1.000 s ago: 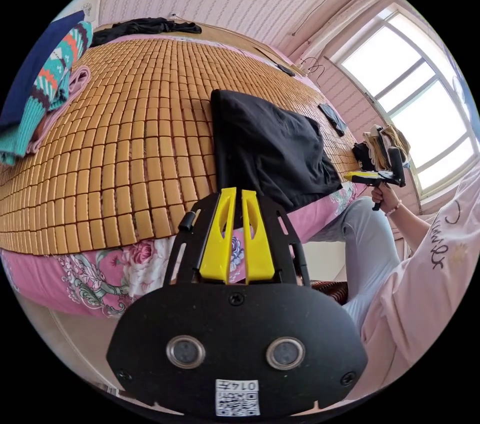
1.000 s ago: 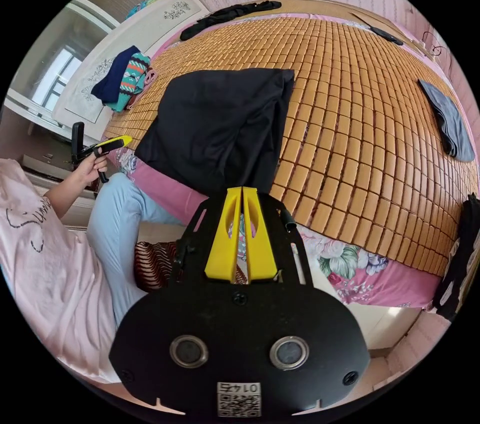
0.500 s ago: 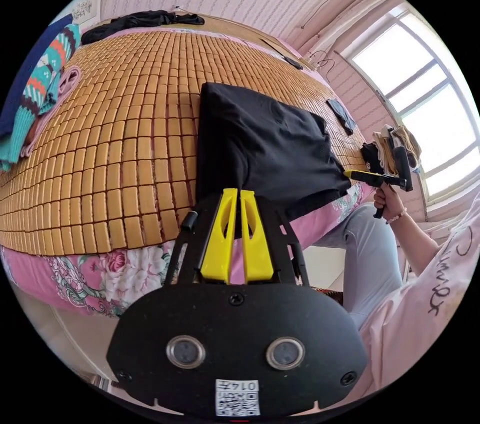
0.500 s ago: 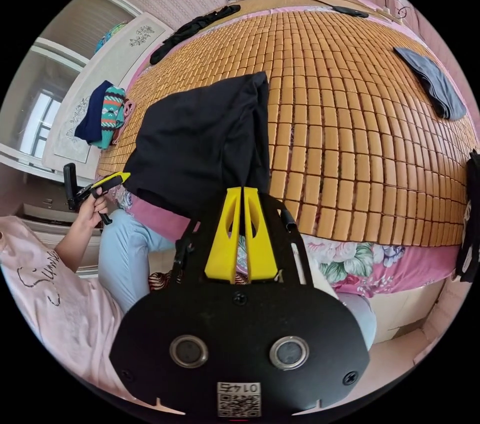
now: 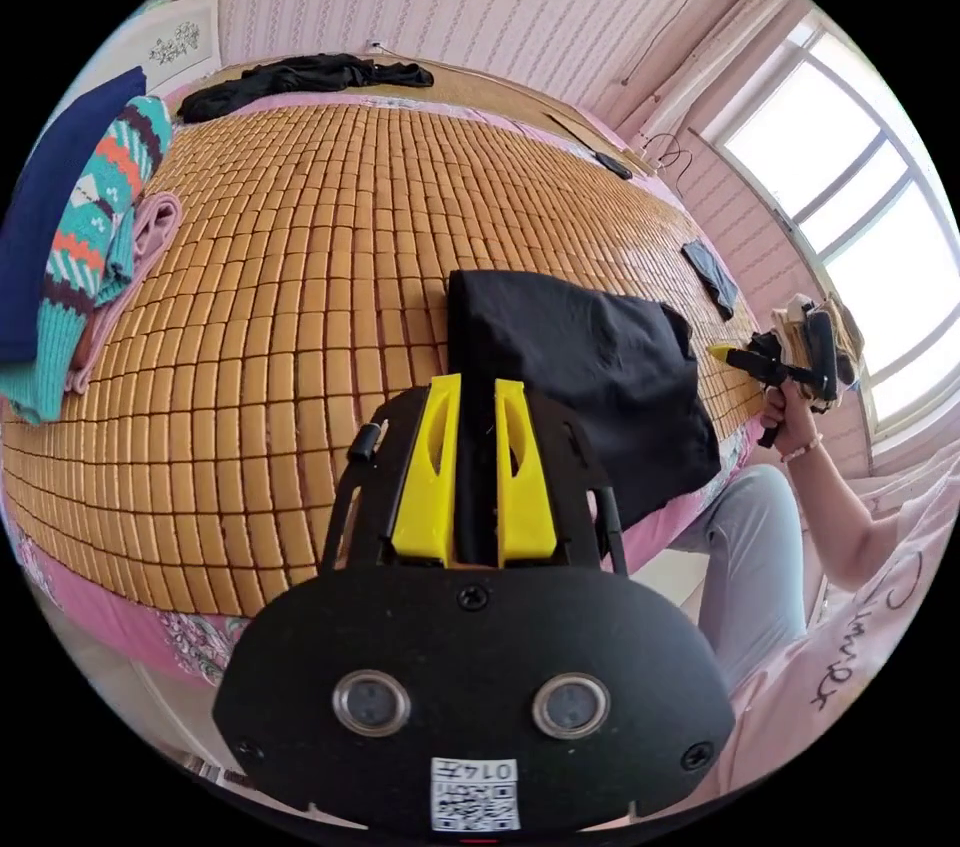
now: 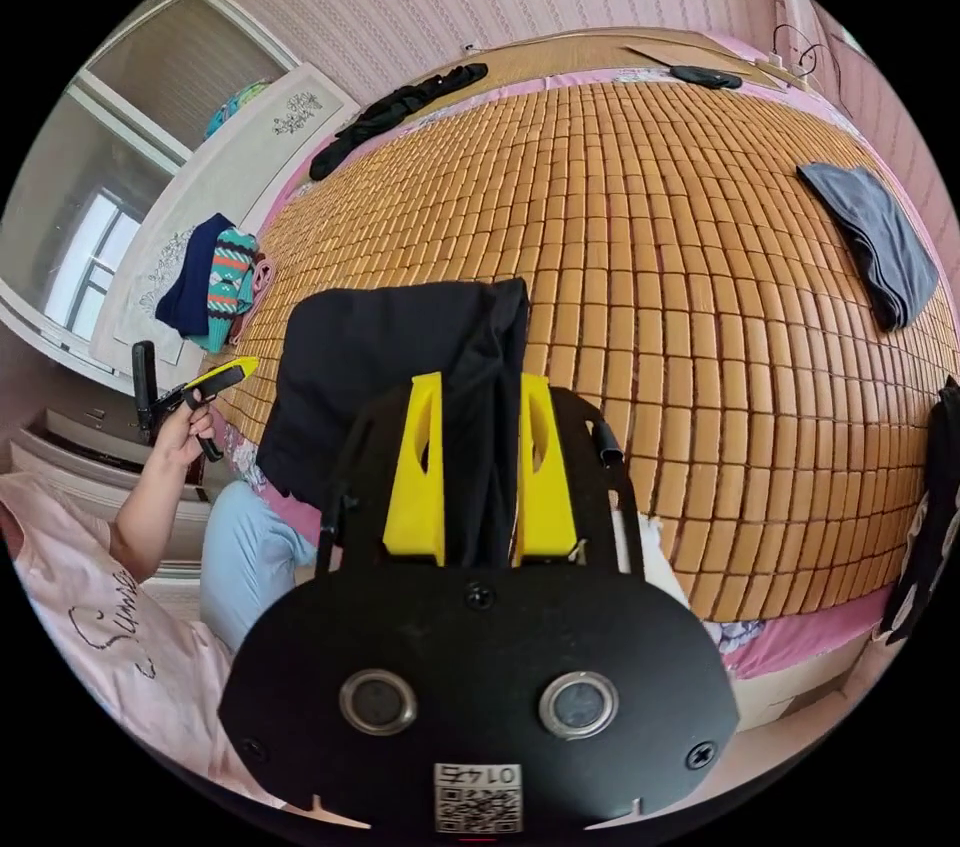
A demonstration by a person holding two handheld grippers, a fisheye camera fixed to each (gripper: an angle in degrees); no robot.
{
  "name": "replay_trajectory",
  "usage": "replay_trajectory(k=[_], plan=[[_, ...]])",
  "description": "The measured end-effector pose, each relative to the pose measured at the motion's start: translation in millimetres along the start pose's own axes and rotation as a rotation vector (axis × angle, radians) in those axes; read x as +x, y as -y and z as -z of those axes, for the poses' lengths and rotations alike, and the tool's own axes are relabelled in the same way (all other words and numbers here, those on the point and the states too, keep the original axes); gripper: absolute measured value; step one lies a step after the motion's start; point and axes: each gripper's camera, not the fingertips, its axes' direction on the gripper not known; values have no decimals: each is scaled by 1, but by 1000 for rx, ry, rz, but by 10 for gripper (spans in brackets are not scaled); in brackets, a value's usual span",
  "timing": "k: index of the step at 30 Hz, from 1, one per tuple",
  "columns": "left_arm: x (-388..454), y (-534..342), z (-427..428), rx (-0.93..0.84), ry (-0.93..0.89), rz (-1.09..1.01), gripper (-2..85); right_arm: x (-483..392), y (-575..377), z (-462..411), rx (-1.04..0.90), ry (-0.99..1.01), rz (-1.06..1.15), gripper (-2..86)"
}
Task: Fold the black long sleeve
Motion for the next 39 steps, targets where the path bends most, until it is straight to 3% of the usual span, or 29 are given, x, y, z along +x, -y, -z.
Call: replay_trajectory(k=[2,5,8,10,14,19,22,24,27,32,39], plan=[[-3,17,-11,23,-35,52,75,-7,23,-17,-7,24,-30,107],[-3,35,-39,-38,15,84,38,-22,48,-36,-1,24,-67,12],[9,38,-53,-87,88,19,-2,-46,64,-47,-3,-85,-58,-1],[16,34,-49,-54,109,-3,-3,-58,72,-69,-83,-115,-44,-3],[35,34,-30,-50,157,3,32,-91,88,-67,-54,-80,-31,-4],[104,15,26,23,317,-197,52,-179,95,-38,55,-273,102,-2],[163,-11,33,18,245,-301,12,-255,104,-49,37,-257,267,-3],[202,-31,11,-49,124,-321,-4,-321,123,-81,-56,-154,456,-3],[236,-47,-16,-133,34,-315,-8,-390,157,-138,-224,-236,620,-4],[260,-58,-38,-185,119,-342,-10,-455,201,-209,-505,-351,718,-4],[286,-77,-40,-107,174,-468,-10,-516,241,-243,-575,-376,762,-3]])
